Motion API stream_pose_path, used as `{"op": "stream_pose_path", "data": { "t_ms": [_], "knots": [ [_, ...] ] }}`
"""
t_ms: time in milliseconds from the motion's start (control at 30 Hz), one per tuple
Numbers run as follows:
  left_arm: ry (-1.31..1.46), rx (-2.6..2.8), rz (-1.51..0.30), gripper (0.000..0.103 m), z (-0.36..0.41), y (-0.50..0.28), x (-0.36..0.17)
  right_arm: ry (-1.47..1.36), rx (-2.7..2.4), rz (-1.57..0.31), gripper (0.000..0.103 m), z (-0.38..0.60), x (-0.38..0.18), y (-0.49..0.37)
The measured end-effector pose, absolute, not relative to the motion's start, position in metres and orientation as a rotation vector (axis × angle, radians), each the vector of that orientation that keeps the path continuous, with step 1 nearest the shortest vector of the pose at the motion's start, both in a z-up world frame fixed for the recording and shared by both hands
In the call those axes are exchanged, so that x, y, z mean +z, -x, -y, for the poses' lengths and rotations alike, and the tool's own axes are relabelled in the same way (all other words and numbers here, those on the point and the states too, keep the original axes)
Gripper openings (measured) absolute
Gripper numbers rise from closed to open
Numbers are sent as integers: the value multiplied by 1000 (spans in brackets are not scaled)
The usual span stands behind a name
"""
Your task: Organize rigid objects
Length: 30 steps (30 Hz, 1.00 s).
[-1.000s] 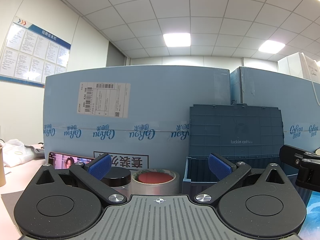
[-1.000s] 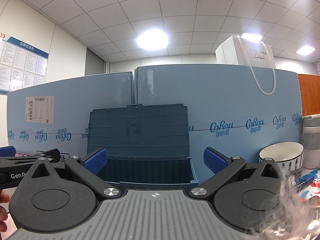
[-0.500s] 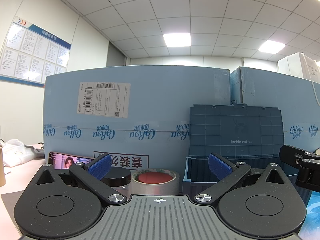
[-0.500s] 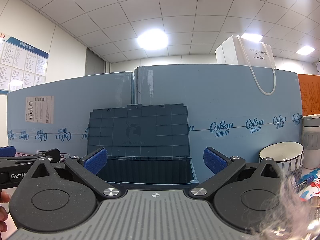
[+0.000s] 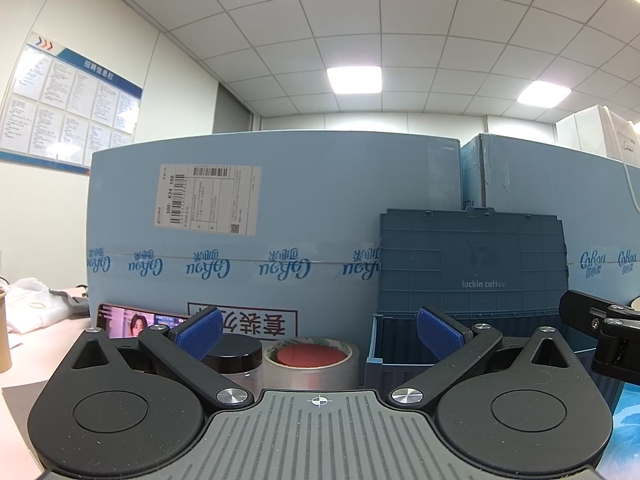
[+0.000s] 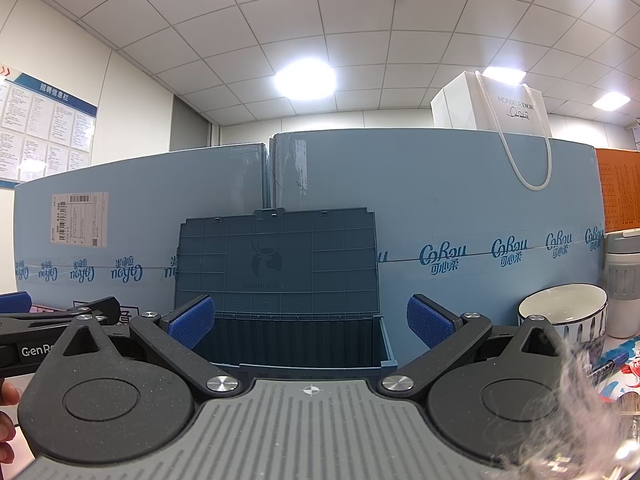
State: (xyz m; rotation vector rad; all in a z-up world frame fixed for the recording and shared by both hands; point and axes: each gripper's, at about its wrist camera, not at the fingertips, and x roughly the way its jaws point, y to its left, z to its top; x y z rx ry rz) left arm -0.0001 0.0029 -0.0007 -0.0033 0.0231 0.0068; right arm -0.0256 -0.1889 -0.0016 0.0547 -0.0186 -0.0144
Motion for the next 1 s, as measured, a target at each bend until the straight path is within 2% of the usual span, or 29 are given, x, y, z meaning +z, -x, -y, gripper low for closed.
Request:
{"op": "stream_pose_path", "data": {
  "t_ms": [1000],
  "knots": [
    [19,-40,-24,103,-5,0,-1,-57,-10,14,103,189,-2,25]
  ]
}}
